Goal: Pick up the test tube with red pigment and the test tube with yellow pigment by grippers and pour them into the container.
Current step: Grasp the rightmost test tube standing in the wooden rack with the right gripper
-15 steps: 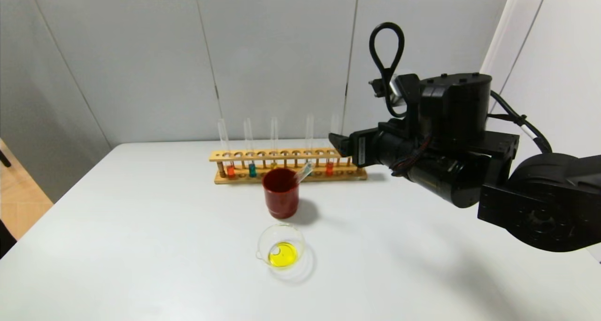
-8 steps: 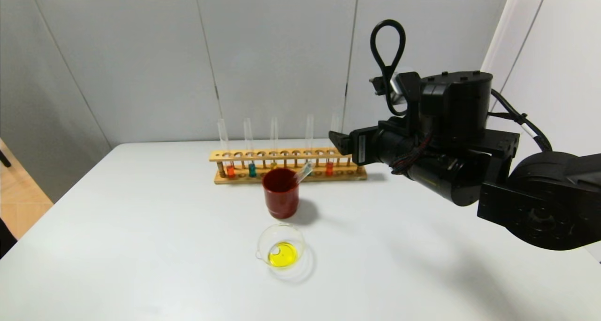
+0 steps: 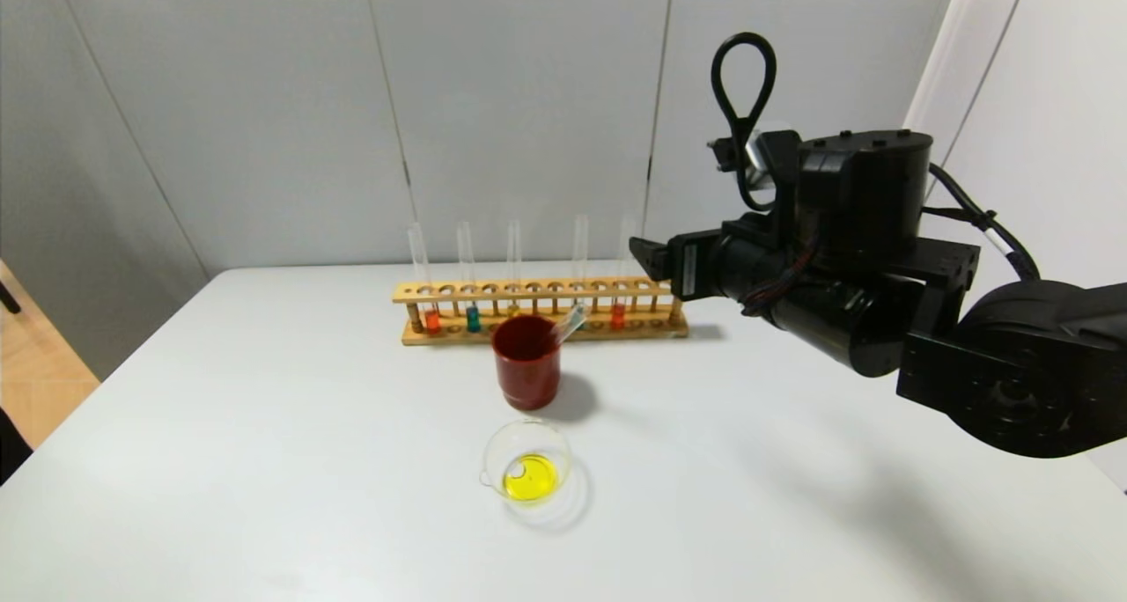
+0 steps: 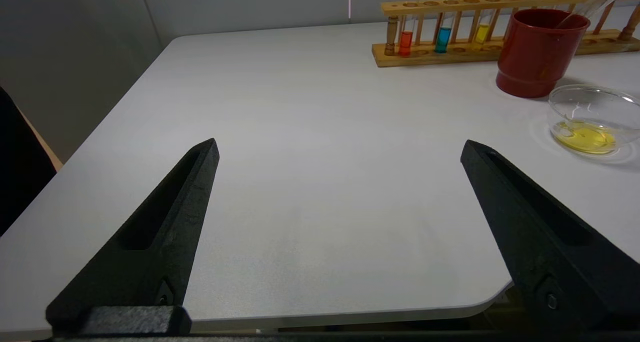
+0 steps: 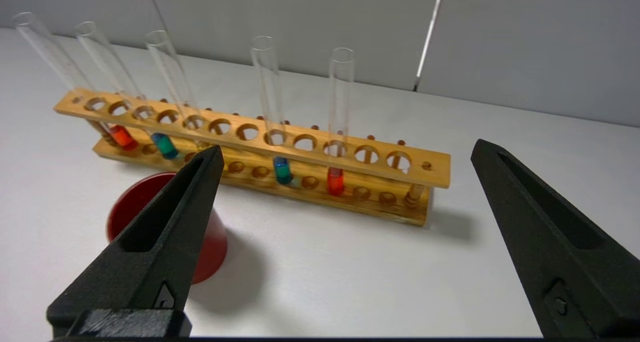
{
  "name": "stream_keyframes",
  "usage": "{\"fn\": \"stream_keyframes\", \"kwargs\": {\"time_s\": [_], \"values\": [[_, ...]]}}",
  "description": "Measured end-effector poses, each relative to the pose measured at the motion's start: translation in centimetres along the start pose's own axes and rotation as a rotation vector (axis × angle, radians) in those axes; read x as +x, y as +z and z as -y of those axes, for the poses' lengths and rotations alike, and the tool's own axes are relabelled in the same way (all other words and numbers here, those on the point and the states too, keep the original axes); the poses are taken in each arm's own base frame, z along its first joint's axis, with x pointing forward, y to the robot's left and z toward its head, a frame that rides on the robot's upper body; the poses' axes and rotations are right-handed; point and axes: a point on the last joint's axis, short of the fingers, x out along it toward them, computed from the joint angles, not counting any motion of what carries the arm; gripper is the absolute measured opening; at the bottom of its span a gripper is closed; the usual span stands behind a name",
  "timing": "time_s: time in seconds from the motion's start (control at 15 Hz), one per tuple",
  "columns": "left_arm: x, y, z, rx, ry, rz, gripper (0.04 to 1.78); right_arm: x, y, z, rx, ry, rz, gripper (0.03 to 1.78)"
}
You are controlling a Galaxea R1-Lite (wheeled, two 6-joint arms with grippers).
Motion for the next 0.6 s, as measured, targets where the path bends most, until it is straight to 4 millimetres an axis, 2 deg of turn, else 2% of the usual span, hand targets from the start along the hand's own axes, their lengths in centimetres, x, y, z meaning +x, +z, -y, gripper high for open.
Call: {"fn": "stream_keyframes", "kwargs": {"time_s": [0.6], "values": [[0.0,0.0,0.0,0.0,0.001,0.0,1.71,0.7,-0.2,2.2,0.043,-0.081,0.026,1.73]]}}
